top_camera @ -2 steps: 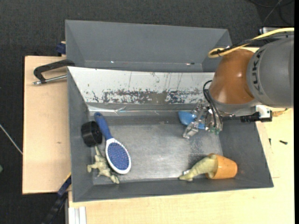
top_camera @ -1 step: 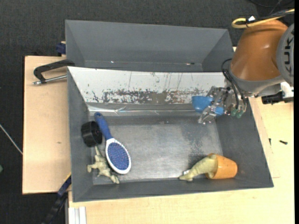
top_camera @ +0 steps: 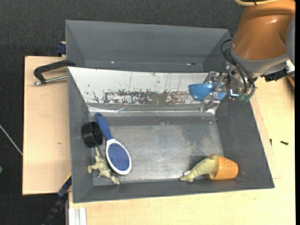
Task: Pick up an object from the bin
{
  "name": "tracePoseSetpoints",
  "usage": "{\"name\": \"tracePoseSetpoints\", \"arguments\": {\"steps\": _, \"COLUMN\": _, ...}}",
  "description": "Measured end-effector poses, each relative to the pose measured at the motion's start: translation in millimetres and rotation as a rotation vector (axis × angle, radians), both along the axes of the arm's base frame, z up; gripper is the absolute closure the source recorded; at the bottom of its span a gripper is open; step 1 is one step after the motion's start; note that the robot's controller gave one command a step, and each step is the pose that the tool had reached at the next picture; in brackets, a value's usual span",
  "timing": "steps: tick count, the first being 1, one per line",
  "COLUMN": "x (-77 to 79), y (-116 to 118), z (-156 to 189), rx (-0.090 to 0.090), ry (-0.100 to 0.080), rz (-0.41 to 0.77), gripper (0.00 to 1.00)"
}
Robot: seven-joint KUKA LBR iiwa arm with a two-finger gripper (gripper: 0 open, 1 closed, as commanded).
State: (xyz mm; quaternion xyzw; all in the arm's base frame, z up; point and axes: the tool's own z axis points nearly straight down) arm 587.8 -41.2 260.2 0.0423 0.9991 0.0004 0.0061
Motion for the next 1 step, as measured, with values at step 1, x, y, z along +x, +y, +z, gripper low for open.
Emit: {"name": "tracePoseSetpoints", "arguments": {"steps": 1, "x": -31.4, "y": -17.3, "z": -18.5, "rx": 0.001, "ry": 0.012, "rz": -0.192, "gripper": 1.00}}
